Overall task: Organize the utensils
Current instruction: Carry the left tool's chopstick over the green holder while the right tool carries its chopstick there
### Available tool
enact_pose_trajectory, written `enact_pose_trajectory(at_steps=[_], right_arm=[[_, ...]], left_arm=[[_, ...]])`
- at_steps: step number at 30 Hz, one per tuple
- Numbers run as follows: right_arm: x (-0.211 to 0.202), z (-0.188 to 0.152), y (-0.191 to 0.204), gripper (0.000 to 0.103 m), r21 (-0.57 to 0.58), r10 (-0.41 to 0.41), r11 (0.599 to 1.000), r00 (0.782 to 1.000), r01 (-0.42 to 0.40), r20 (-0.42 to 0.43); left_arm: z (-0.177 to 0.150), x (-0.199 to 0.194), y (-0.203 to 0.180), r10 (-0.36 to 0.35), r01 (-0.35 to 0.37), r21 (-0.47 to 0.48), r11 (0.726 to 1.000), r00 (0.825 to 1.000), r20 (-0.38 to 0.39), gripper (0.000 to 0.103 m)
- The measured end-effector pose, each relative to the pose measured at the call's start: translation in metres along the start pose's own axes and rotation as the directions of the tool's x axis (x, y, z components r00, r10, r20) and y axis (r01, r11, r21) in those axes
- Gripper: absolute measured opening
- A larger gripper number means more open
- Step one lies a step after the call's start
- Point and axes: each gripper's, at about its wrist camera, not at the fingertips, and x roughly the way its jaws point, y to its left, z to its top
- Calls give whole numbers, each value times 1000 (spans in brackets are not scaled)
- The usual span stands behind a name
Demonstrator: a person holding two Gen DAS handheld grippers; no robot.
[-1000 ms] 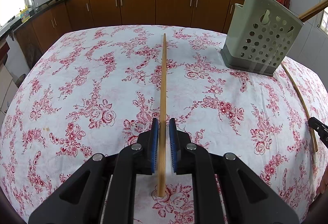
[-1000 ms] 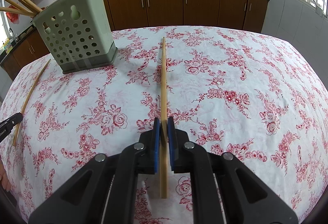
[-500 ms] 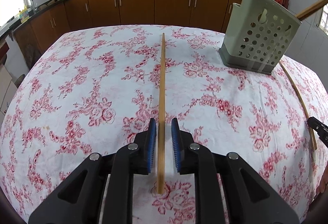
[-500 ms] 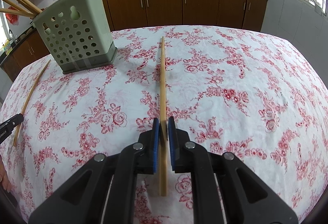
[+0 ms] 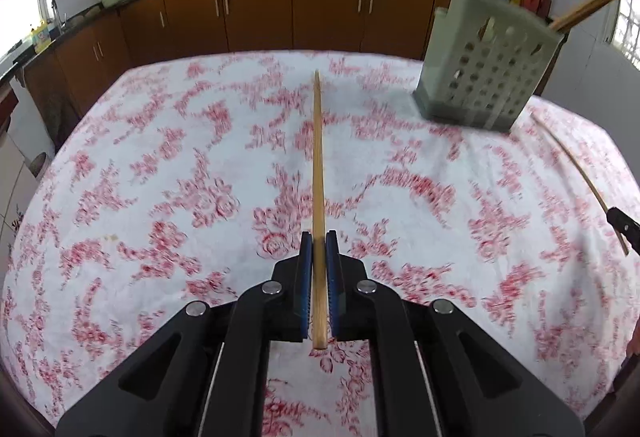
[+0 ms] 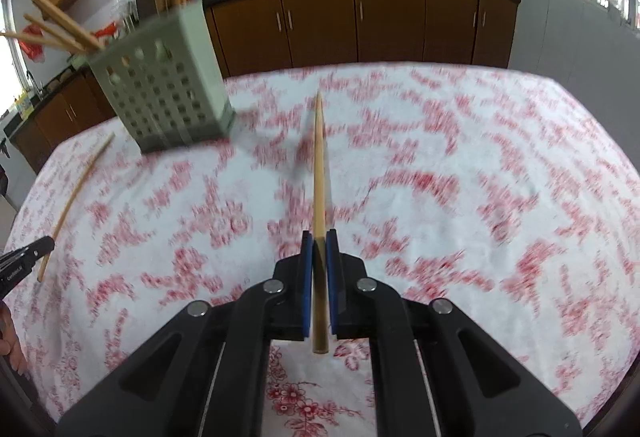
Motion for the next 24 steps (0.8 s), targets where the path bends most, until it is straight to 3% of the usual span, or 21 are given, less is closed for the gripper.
enact_pose_trajectory(at_steps=[6, 13, 17, 24], right_arm=[[-48, 32, -7, 8, 10, 2, 1000, 986, -4, 164], [-84, 65, -11, 8, 20, 12, 1000, 956, -19, 292], [-90, 70, -9, 8, 18, 17, 1000, 948, -24, 317], [-90, 73, 0, 8, 7, 33, 999, 948, -37, 317]], left_arm=[[24, -43, 1, -50, 52, -12, 999, 991, 121, 7], [58, -86, 0, -113, 124, -30, 992, 961, 254, 7], [69, -99, -2, -129, 145, -33, 989, 946, 298, 7], [75, -107, -4, -136, 151, -23, 988, 939, 315, 7]])
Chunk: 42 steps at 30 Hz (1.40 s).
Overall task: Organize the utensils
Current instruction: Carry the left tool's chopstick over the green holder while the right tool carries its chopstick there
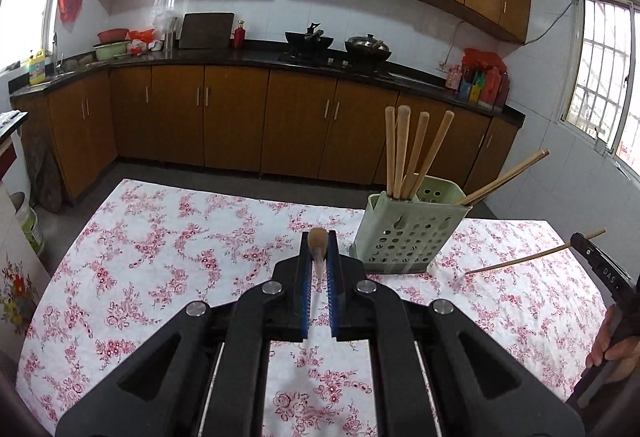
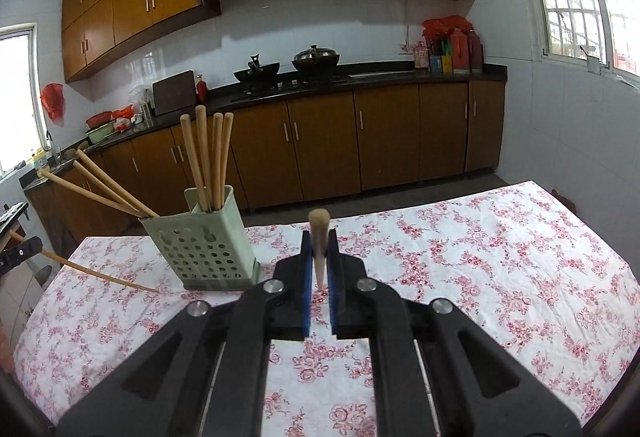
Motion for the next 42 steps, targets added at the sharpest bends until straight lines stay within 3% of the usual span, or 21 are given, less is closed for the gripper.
enact_pose_trajectory(at_steps=[6, 13, 19, 24, 29, 36, 42], right_arm=[[-15, 22, 3, 8, 19, 69, 997, 997, -69, 15], [-42, 64, 21, 8, 0, 193, 981, 980, -194, 56], [-55, 99, 50, 8, -40, 255, 967, 956, -251, 149], [-47, 123, 68, 8, -46, 248, 969, 941, -244, 229], [-19, 130, 74, 8, -31, 223, 975, 943, -222, 246], [28, 119, 78, 8, 19, 219, 974, 955, -227, 198], [46, 108, 87, 8, -11, 227, 973, 960, -229, 160]], left_arm=[[15, -17, -13, -35, 33, 40, 999, 999, 32, 7], [43, -43, -46, -80, 69, 96, 993, 991, 110, 7], [78, -52, -76, -111, 89, 106, 990, 970, 216, 7], [115, -44, -87, -106, 99, 38, 994, 945, 309, 7], [130, -23, -87, -54, 64, -16, 998, 931, 360, 7], [116, 22, -78, -32, 51, -52, 997, 949, 312, 7], [106, 32, -82, -48, 59, -31, 998, 961, 274, 7]])
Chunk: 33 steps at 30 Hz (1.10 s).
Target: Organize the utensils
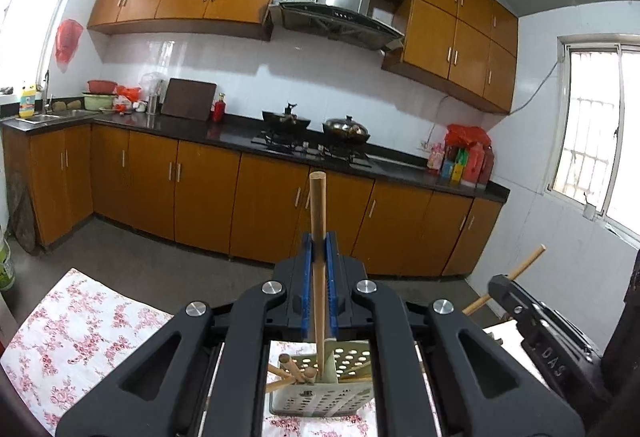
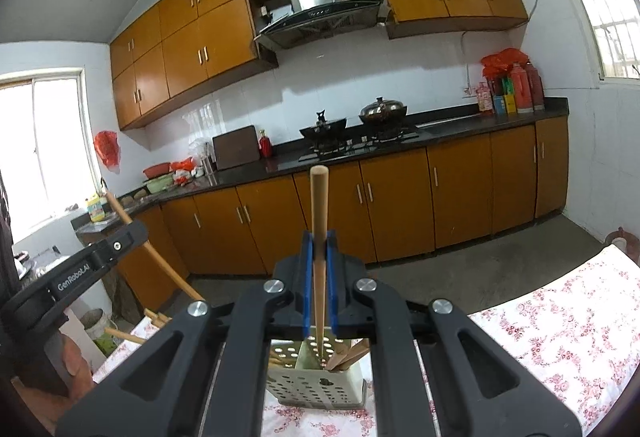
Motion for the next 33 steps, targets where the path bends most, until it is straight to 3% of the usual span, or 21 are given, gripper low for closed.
enact_pose_trajectory(at_steps=[3, 6, 8, 9, 10, 12, 17, 19, 23, 24, 27, 33], right_arm=[[4, -3, 2, 10, -10, -2, 1000, 1000, 2, -19], [-2, -4, 3, 20, -11, -3, 1000, 1000, 3, -12], [-10, -1, 3, 25, -14, -5, 1000, 1000, 5, 3], [-13, 0, 3, 25, -17, -6, 1000, 1000, 7, 9], [-19, 2, 3, 27, -19, -8, 1000, 1000, 9, 20], [-30, 4, 2, 34, -22, -11, 1000, 999, 12, 37], [-62, 0, -1, 59, -37, -35, 999, 997, 37, 62], [-75, -7, -1, 68, -49, -48, 997, 997, 51, 62], [-103, -28, 2, 99, -87, -97, 991, 991, 105, 95], [-110, -33, 3, 99, -96, -112, 988, 987, 123, 111], [-127, -53, 8, 99, -136, -158, 975, 979, 175, 126], [-138, -91, 17, 99, -147, -170, 973, 983, 179, 69]], left_arm=[[-2, -1, 1, -16, 16, -2, 1000, 1000, -20, 7], [2, -9, 0, -28, 28, 10, 1000, 1000, -13, 10], [5, -14, 1, -30, 30, 11, 999, 1000, -8, 21], [7, -19, 3, -34, 34, 7, 999, 999, 1, 35], [9, -25, 4, -36, 36, 5, 999, 999, 12, 41], [12, -34, 6, -43, 43, 6, 999, 999, 26, 42], [13, -61, 12, -45, 44, 24, 999, 998, 43, 53], [9, -73, 17, -37, 35, 37, 999, 998, 50, 66], [-8, -95, 31, 12, -17, 65, 998, 998, 68, 85], [-11, -97, 34, 28, -32, 68, 997, 997, 68, 93], [-27, -107, 42, 63, -69, 84, 994, 996, 66, 101], [-71, -122, 54, 118, -122, 124, 985, 992, 37, 101]])
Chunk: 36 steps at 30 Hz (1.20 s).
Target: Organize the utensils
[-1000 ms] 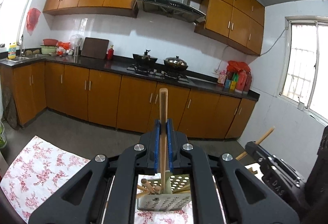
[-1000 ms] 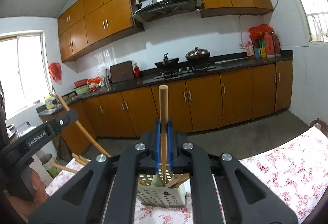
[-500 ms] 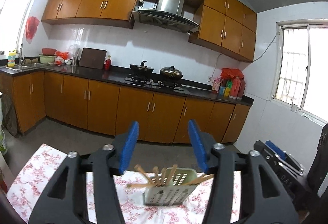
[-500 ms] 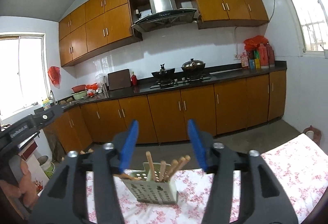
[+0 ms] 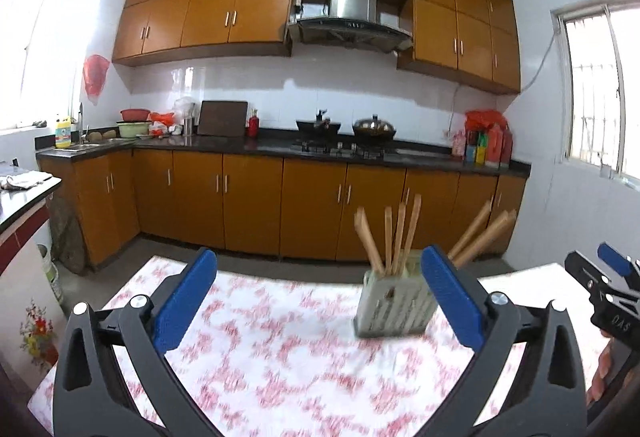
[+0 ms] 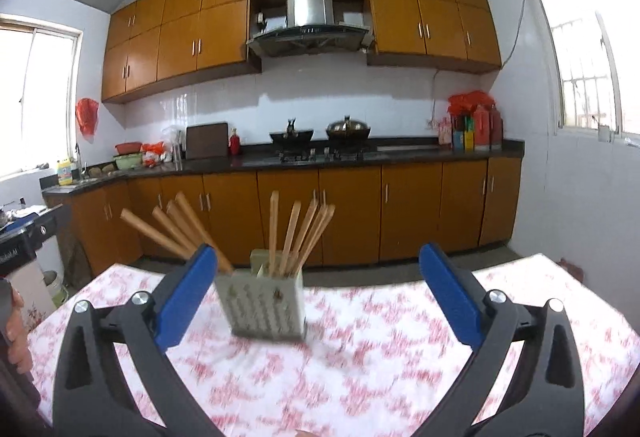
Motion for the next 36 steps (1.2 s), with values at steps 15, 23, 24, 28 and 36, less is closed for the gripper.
enact_pose_trajectory(at_steps=[15, 23, 24, 28, 36], right_arm=[[-18, -64, 29, 99, -98, 21, 995, 996, -29, -83], [-15, -83, 21, 99, -57, 8, 998, 991, -16, -137], [-15, -84, 20, 99, -52, 4, 999, 990, -12, -140], [-15, -87, 16, 99, -40, 1, 999, 990, -7, -144], [-16, -87, 13, 99, -35, 1, 999, 990, -6, -141]], left_arm=[[-73, -25, 1, 8, -5, 52, 999, 998, -61, 101], [-90, -23, 0, 19, -14, 40, 999, 994, -112, 101], [-91, -23, 0, 19, -14, 41, 999, 993, -115, 101], [-95, -25, -1, 18, -13, 41, 999, 993, -116, 101], [-98, -27, -3, 17, -12, 43, 999, 993, -115, 101]])
